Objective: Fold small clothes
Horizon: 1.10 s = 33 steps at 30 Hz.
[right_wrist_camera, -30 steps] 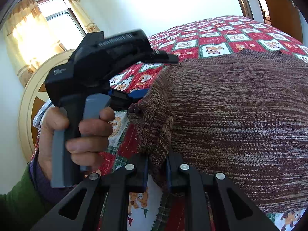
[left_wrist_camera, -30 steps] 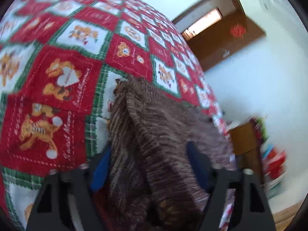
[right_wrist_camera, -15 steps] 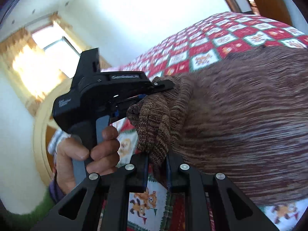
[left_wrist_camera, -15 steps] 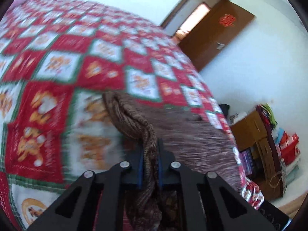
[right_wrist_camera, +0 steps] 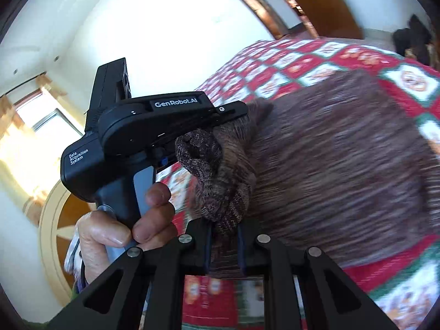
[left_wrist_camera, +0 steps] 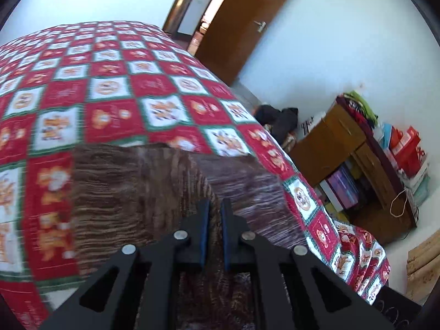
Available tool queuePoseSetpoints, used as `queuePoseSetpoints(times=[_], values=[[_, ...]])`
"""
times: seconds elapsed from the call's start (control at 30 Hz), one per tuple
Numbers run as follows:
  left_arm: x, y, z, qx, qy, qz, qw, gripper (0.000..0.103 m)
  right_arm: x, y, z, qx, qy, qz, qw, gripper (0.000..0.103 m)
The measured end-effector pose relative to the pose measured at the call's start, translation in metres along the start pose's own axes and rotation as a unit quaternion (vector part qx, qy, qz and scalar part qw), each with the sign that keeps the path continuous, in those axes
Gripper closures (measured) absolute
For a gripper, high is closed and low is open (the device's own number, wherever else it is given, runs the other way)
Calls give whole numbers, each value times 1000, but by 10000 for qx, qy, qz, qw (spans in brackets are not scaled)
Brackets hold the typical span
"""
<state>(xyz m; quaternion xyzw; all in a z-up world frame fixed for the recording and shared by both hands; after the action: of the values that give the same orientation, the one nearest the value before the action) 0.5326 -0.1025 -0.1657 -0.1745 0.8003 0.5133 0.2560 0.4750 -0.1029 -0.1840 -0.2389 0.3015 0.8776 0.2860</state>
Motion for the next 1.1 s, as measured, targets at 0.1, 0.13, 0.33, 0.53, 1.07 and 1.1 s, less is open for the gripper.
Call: queuePoseSetpoints(times=[0.1, 0.13, 0.33, 0.53, 1.07, 1.1], values=[[8, -12, -16, -45, -136, 115, 9998, 94, 0, 8, -18, 253, -122, 54, 9996, 88], [11, -15, -19, -61, -173, 153, 9997, 94, 2, 8, -23, 293, -175, 88, 9994, 88], [33, -36, -21, -261, -274, 469, 9982, 94, 24, 5, -47, 440, -632, 388, 9963, 88], [22, -32, -28, -79, -53, 402, 9991, 97, 8, 21, -43, 427, -434, 118, 9981, 88], [2, 10, -97, 238, -585, -241, 9977, 99, -18, 131, -96, 776, -712, -871, 9906, 94], [6, 23, -82, 2, -611, -392, 9974, 99, -21, 133, -93, 664, -716, -908, 9911, 94]])
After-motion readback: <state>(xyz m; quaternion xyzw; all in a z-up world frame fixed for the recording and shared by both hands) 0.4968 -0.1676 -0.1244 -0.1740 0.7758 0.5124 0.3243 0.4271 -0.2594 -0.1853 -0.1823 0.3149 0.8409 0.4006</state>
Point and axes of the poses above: each gripper's, at about its wrist camera, not at the fingertips, and y roughly against the way its jaws point, z to its left, x to its underside, the point moved 10 cm from there along -y, roughly the way its jaws point, and after that the axes turned 8 degrees about -x, right-handed, at the moved point
